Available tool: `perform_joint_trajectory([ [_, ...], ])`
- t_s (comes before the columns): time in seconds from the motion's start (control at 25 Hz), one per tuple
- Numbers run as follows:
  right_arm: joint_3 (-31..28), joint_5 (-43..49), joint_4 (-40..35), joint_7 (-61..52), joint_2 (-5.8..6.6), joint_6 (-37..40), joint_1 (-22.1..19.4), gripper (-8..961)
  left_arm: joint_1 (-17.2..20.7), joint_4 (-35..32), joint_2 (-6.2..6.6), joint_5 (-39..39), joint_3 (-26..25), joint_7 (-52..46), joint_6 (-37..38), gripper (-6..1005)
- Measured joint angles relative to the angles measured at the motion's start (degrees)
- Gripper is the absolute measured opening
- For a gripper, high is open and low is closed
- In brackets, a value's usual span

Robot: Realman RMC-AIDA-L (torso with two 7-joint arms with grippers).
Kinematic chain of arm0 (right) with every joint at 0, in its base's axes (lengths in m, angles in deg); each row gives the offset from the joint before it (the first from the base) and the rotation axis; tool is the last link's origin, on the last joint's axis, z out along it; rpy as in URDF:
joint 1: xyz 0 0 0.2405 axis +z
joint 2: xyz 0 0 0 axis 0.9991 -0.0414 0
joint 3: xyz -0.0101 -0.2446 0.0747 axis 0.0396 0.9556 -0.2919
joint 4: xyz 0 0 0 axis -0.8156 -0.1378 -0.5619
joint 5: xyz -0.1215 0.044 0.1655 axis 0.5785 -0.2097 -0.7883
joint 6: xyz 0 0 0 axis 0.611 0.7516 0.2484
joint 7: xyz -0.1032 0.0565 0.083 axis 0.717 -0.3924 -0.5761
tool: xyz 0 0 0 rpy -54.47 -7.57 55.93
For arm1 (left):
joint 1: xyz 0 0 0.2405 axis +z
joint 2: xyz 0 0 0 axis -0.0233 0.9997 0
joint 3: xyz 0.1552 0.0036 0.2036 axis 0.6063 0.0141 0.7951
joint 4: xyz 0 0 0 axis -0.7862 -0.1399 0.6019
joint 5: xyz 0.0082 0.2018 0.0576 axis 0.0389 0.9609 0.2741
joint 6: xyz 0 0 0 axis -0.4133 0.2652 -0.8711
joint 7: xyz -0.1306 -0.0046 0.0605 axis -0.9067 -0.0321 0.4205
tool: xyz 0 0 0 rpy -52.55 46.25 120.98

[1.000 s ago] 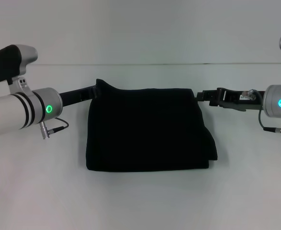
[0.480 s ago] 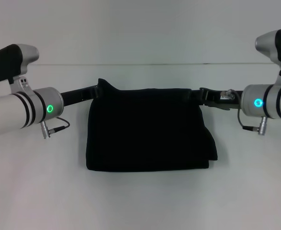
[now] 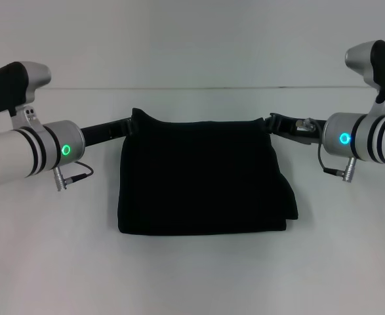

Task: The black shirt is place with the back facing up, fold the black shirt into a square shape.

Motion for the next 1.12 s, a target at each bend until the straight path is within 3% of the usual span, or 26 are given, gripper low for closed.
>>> perform_joint_trajectory([
  [0.04, 0.01, 0.06, 0.18, -0.31, 0.09, -0.07, -0.03, 301, 0.0, 0.0, 0.04, 0.0, 0.0, 0.01, 0.07, 18],
  [0.12, 0.02, 0.13, 0.25, -0.63, 0.33, 0.07, -0.41, 71, -0.06, 0.0, 0.11, 0.03, 0.0, 0.01, 0.09, 19],
  [0.32, 0.02, 0.14, 0.25, -0.88, 0.88, 1.23, -1.28, 107, -0.12, 0.0, 0.16, 0.06, 0.0, 0.01, 0.11, 21],
  [0.56, 0.03, 0.08, 0.26, -0.72, 0.7, 1.01, -1.09, 163, -0.15, 0.0, 0.16, 0.1, 0.0, 0.01, 0.1, 24],
  [0.8, 0.07, -0.19, -0.3, 1.12, 0.13, 1.05, -0.62, 58, -0.15, 0.0, 0.16, 0.14, 0.0, 0.01, 0.04, 26],
  [1.12, -0.09, -0.28, -0.8, 1.53, 0.15, 0.77, -0.81, 14, -0.15, 0.0, 0.16, 0.15, -0.01, 0.01, -0.29, 30],
])
